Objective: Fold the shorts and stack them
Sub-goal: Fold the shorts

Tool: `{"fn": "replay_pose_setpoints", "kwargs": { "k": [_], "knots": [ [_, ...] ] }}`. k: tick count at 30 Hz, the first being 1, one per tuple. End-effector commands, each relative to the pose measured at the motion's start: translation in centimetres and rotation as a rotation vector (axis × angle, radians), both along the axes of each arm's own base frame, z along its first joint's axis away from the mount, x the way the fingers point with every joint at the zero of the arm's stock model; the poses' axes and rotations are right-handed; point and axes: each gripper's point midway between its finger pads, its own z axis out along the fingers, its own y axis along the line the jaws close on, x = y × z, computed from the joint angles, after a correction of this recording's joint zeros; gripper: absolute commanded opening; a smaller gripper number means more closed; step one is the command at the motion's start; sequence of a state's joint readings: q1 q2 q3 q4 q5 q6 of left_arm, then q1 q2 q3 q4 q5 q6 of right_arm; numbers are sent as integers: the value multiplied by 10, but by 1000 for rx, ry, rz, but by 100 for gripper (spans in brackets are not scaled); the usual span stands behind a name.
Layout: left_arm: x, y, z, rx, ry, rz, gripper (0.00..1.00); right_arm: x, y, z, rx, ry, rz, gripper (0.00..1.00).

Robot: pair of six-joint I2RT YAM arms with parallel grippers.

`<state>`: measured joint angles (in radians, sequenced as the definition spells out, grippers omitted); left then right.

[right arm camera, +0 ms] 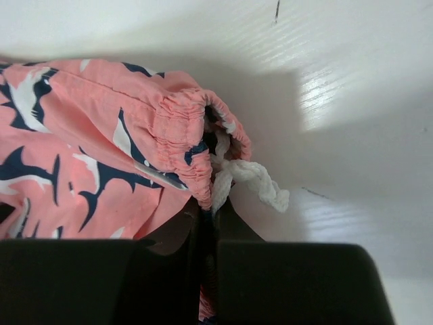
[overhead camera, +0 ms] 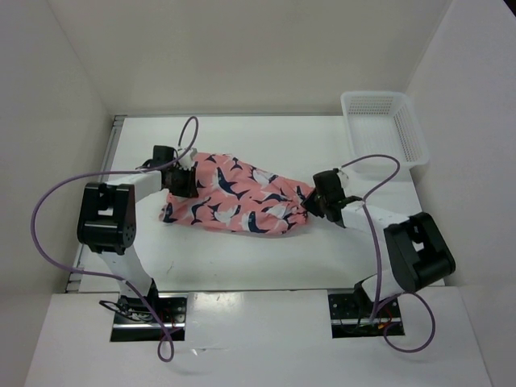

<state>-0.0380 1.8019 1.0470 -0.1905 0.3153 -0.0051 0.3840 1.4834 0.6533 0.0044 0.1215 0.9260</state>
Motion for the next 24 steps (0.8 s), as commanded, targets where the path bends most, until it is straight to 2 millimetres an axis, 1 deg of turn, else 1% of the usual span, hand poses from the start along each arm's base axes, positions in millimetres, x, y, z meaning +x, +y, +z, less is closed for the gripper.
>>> {"fn": "replay_pose_setpoints", "kwargs": {
  "k": [1,2,3,4,5,7,8,9,10,11,12,13,14,15,16,17,18,19,20,21,22,23,24],
  "knots": [
    [-12,-11,-4,-9,18,-35,37,14,-13,43,-57,-91,-56,0],
    [-13,-16,-4,-9,18,-50,37,14,-15,51,-68,-102,-57,0],
    [-11,-20,-3,-9,8,-60,37,18,-14,58,-63,-112,-58,0],
    [-11,-20,-3,-9,7,-60,37,19,-13,66,-65,-126,-51,0],
    [-15,-31,-6,-16,17,-90,37,23,-12,77,-56,-147,-52,0],
    [-12,-40,-2,-18,-2,-111,37,24,-10,82,-58,-147,-39,0],
    [-14,-44,-5,-17,7,-121,37,26,-9,92,-52,-160,-39,0],
    [-13,-53,-2,-18,-4,-144,37,25,-6,94,-58,-161,-24,0],
    [-14,-57,-2,-18,-4,-157,37,30,-4,104,-51,-178,-25,0],
    [-11,-62,2,-19,-17,-166,37,29,2,108,-48,-181,-11,0],
    [-8,-70,7,-21,-32,-186,37,30,6,109,-49,-177,-2,0],
    [-10,-74,7,-22,-32,-195,37,30,9,111,-58,-170,3,0],
    [-5,-75,12,-23,-47,-195,37,34,21,126,-52,-195,22,0],
    [-1,-79,16,-17,-62,-200,37,39,26,133,-69,-195,21,0],
    [-1,-79,16,-16,-62,-200,37,34,30,125,-94,-173,31,0],
    [-1,-79,16,-16,-62,-200,37,35,49,136,-96,-193,62,0],
    [0,-79,22,-17,-68,-200,37,35,55,139,-98,-197,64,0],
    [0,-79,22,-17,-68,-200,39,37,62,148,-96,-212,70,0],
    [2,-77,27,-8,-77,-193,42,35,71,149,-93,-215,91,0],
    [3,-77,33,-9,-85,-193,44,33,75,150,-84,-214,93,0],
    [4,-76,33,-2,-86,-188,49,37,83,158,-70,-235,100,0],
    [5,-76,39,-3,-93,-188,59,38,88,157,-63,-231,102,0],
    [5,-76,42,-2,-92,-188,64,36,97,154,-65,-225,121,0]
  ]
}}
